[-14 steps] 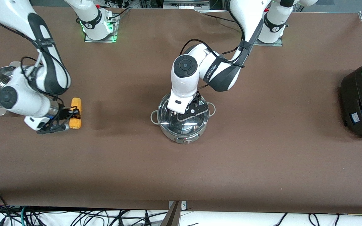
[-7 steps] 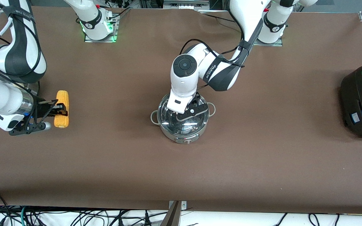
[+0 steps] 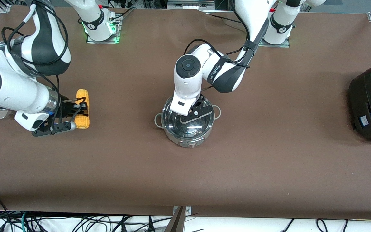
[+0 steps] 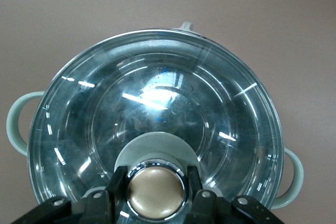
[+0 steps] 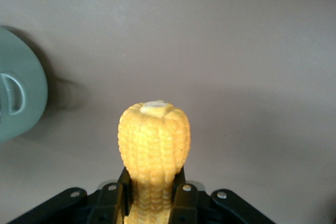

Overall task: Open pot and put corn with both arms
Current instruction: 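Grip the glass lid knob with the left gripper and lift the corn, then lift the lid off the pot with the left gripper while the right gripper carries corn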

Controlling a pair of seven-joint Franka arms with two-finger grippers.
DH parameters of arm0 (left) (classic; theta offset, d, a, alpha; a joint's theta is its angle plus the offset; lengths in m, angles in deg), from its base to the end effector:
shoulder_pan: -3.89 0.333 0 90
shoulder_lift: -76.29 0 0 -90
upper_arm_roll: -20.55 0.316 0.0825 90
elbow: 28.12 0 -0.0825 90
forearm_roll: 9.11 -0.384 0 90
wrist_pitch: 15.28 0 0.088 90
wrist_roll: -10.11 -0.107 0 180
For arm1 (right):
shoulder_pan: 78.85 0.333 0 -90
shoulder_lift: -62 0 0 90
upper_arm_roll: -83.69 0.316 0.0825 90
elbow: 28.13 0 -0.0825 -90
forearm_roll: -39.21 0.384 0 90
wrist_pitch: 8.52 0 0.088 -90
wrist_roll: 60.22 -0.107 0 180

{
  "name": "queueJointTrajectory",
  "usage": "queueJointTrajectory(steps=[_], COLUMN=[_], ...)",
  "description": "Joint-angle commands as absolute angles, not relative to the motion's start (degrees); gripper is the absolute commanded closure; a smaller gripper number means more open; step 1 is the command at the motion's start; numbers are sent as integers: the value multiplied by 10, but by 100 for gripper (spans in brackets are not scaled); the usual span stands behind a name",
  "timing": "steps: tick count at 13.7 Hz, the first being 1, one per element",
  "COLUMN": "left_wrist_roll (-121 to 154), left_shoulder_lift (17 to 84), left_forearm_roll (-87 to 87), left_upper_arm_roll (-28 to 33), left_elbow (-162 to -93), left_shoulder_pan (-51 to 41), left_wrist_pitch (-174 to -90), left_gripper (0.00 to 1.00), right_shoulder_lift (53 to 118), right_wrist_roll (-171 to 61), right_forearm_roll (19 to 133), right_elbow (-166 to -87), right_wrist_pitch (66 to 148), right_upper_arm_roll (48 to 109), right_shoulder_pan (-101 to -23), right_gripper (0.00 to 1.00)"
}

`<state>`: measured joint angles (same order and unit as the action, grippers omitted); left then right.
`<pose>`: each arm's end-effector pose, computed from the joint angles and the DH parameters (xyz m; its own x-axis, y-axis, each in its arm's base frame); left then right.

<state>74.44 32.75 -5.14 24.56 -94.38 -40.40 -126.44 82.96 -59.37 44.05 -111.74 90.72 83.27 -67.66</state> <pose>0.5646 -0.5047 0.3487 0.9114 0.4115 -0.0044 0.4114 -0.9110 0.0302 0.6470 0.1316 0.4674 0.9779 0.1875 -0.0922 0.1804 -0.9803 -0.0804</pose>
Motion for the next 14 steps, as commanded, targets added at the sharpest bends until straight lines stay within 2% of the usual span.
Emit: queueJointTrajectory(steps=[1, 4, 7, 10, 14], left_wrist_roll=[750, 749, 697, 575, 395], left_shoulder_lift=[344, 392, 443, 526, 633], left_forearm_roll=[-66, -66, -59, -59, -59], left_upper_arm_roll=[254, 255, 253, 249, 249], left_elbow=[-928, -927, -941, -1053, -1216], left_shoulder_pan=[-413, -409, -373, -303, -194], left_wrist_pitch=[-1183, -1116, -1105, -1113, -1163], left_gripper=[100, 100, 100, 100, 100], right_shoulder_lift=[842, 844, 845, 874, 949], right_wrist_roll=[-601, -604, -667, -731, -852], right_forearm_roll=[448, 450, 451, 451, 450], right_elbow=[-1086, -1086, -1084, -1037, -949], right_wrist_pitch=[891, 891, 897, 897, 930], right_upper_arm_roll=[831, 831, 833, 870, 926], right_shoulder_pan=[-672, -668, -634, -605, -565], right_gripper=[100, 100, 100, 100, 100])
